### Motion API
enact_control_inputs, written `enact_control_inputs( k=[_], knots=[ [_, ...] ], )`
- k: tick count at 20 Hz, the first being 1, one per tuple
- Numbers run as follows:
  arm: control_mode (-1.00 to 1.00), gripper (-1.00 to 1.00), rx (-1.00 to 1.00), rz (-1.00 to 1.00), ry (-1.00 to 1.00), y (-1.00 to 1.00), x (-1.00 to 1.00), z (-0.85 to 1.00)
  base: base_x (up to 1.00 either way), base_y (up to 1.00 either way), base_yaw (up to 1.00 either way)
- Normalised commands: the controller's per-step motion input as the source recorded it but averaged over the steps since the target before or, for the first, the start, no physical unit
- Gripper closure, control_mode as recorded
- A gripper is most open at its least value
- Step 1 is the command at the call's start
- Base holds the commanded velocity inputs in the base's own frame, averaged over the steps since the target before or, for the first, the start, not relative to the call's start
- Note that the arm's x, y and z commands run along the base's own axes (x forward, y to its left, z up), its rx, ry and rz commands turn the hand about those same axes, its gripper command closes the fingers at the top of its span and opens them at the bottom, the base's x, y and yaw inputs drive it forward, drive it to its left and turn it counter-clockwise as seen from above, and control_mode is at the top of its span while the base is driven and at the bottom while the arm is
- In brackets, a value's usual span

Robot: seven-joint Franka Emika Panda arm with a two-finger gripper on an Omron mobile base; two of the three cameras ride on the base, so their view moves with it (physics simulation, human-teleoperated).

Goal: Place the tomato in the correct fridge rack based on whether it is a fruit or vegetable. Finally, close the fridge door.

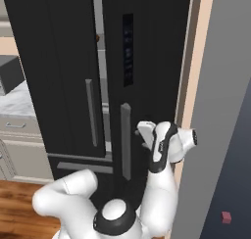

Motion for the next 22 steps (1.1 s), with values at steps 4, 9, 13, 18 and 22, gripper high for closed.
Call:
enact_control_inputs(
  k=[4,9,13,18,22],
  knots=[
    [-1.00,-1.00,-0.02,-0.21,-0.07,0.80,0.62,0.49,0.00,0.00,0.00],
    [-1.00,-1.00,-0.03,-0.26,0.02,0.61,0.60,0.77,0.00,0.00,0.00],
    [-1.00,-1.00,-0.01,-0.31,0.13,0.35,0.58,0.79,0.00,0.00,0.00],
    [-1.00,-1.00,0.00,-0.31,0.14,0.17,0.62,0.61,0.00,0.00,0.00],
    [-1.00,-1.00,0.00,-0.25,0.08,0.00,0.69,0.30,0.00,0.00,0.00]
  ],
)
